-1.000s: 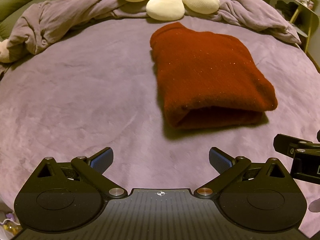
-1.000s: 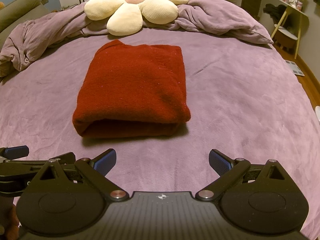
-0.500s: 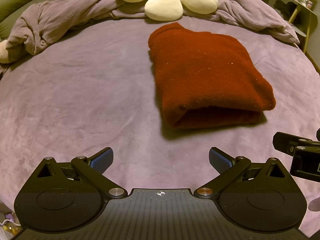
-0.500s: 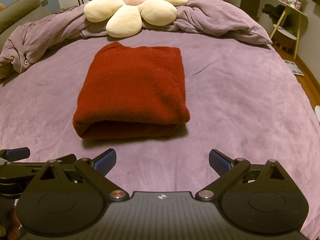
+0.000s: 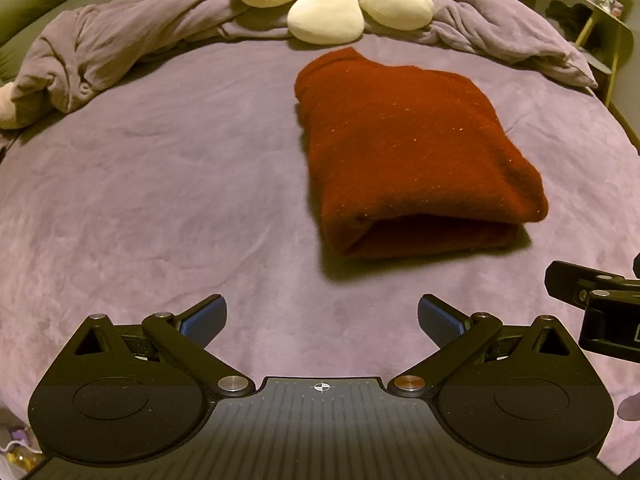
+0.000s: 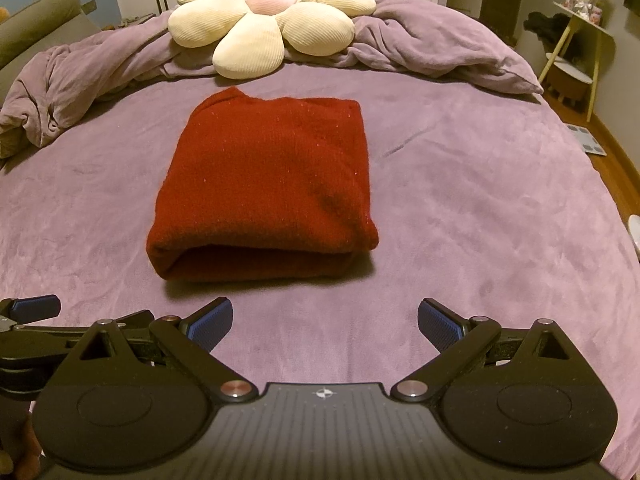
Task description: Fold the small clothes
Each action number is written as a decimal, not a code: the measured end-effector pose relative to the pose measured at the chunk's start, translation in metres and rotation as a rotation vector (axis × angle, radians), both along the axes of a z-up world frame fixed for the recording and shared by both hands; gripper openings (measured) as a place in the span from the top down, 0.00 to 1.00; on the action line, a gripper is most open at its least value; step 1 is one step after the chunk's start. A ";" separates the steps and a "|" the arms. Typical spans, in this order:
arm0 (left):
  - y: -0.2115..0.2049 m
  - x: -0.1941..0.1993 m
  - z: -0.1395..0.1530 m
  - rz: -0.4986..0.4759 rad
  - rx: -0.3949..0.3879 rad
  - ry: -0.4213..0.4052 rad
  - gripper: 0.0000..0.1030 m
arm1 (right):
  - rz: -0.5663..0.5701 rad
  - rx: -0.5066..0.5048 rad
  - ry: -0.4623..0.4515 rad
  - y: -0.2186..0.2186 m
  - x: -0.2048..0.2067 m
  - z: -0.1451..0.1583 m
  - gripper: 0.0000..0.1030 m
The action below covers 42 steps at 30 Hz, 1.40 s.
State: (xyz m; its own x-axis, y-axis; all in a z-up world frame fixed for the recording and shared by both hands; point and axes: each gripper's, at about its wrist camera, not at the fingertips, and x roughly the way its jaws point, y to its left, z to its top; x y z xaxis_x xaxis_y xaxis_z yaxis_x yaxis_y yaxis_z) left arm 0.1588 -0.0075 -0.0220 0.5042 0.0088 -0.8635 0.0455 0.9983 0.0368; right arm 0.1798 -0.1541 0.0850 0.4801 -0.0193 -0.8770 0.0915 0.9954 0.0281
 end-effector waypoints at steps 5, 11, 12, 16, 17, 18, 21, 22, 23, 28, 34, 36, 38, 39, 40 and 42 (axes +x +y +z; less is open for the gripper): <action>-0.001 0.000 0.000 -0.001 0.004 0.002 0.00 | -0.002 -0.002 0.001 0.001 0.001 0.000 0.04; -0.001 0.001 0.000 0.000 0.001 0.002 0.00 | -0.001 -0.003 0.003 0.002 0.001 0.001 0.04; -0.001 0.001 0.000 0.000 0.001 0.002 0.00 | -0.001 -0.004 0.003 0.002 0.001 0.001 0.04; -0.001 0.001 -0.001 -0.001 0.002 0.002 0.00 | -0.002 -0.007 0.003 0.002 0.002 0.001 0.04; -0.002 0.001 -0.001 -0.002 0.002 0.002 0.00 | -0.002 -0.006 0.003 0.002 0.002 0.001 0.04; -0.002 0.001 -0.001 -0.002 0.003 0.003 0.00 | -0.002 -0.006 0.003 0.002 0.002 0.001 0.04; -0.002 0.002 -0.001 -0.003 0.006 0.004 0.00 | -0.002 -0.008 0.004 0.002 0.002 0.001 0.04; -0.003 0.002 -0.001 -0.005 0.006 0.004 0.00 | -0.002 -0.008 0.003 0.002 0.002 0.001 0.04; -0.003 0.002 0.000 -0.005 0.004 0.004 0.00 | -0.002 -0.007 0.003 0.002 0.002 0.001 0.04; -0.003 0.002 0.001 -0.010 -0.008 -0.012 0.00 | 0.000 -0.009 0.005 0.001 0.002 0.000 0.04; -0.001 0.000 -0.002 0.000 -0.010 -0.011 0.00 | -0.005 -0.012 0.008 0.001 0.003 -0.001 0.04; 0.000 0.000 -0.003 0.002 -0.003 -0.010 0.00 | -0.005 -0.011 0.008 0.001 0.003 -0.001 0.04; -0.001 0.001 -0.004 -0.002 0.000 -0.010 0.00 | -0.005 -0.012 0.008 0.001 0.003 -0.001 0.04; -0.001 0.001 -0.004 -0.003 0.001 -0.008 0.00 | -0.005 -0.013 0.008 0.001 0.003 -0.001 0.04; -0.001 0.001 -0.004 -0.004 0.002 -0.005 0.00 | -0.004 -0.015 0.008 0.001 0.003 -0.002 0.04; -0.001 0.002 -0.005 -0.007 0.003 0.003 0.00 | -0.003 -0.016 0.007 0.001 0.003 -0.002 0.04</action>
State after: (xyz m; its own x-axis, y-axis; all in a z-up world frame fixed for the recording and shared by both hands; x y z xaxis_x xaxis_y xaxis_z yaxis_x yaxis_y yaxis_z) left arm 0.1606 -0.0086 -0.0272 0.5013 0.0078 -0.8652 0.0525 0.9978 0.0394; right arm 0.1830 -0.1527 0.0832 0.4737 -0.0347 -0.8800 0.0949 0.9954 0.0118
